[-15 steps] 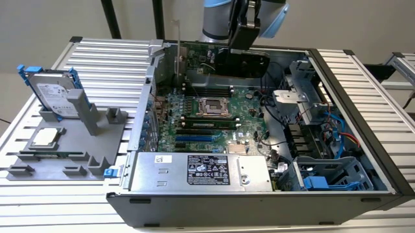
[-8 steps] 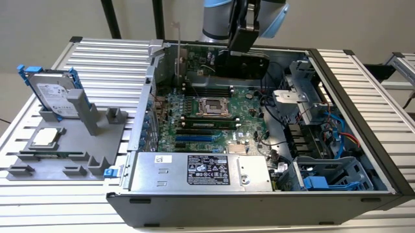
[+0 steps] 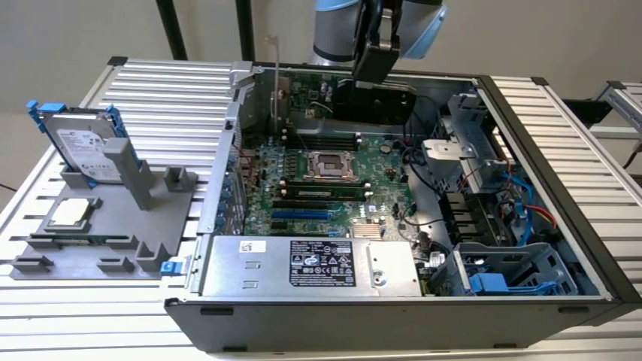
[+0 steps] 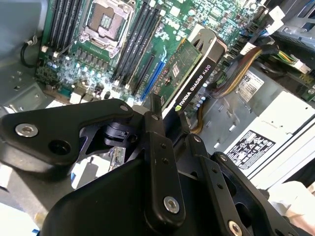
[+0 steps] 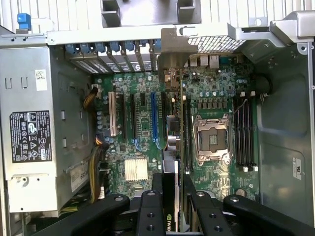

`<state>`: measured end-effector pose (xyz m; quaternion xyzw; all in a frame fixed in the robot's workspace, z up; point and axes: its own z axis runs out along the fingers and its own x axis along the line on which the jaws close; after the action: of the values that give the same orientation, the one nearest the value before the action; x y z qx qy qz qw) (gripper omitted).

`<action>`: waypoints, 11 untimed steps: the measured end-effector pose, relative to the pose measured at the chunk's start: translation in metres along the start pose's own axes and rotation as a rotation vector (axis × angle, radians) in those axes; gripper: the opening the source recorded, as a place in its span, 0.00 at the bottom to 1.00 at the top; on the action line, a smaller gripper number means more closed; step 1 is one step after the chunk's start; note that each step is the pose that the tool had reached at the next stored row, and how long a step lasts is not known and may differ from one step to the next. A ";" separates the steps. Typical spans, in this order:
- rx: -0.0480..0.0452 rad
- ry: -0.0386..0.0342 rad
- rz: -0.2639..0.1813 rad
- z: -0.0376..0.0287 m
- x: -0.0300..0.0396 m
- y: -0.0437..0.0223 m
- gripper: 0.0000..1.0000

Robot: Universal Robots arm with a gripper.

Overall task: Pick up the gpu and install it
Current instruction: 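Insert the gpu into the slot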

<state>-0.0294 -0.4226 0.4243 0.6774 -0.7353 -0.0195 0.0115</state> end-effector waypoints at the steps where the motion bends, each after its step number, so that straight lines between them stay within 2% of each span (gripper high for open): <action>1: 0.0000 0.0000 0.000 0.0001 0.0000 0.0000 0.00; 6: 0.0003 0.0003 0.000 0.0021 0.0000 -0.0001 0.00; 11: 0.0030 0.0001 0.000 0.0069 0.0001 -0.0002 0.00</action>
<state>-0.0295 -0.4226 0.4174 0.6774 -0.7353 -0.0184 0.0105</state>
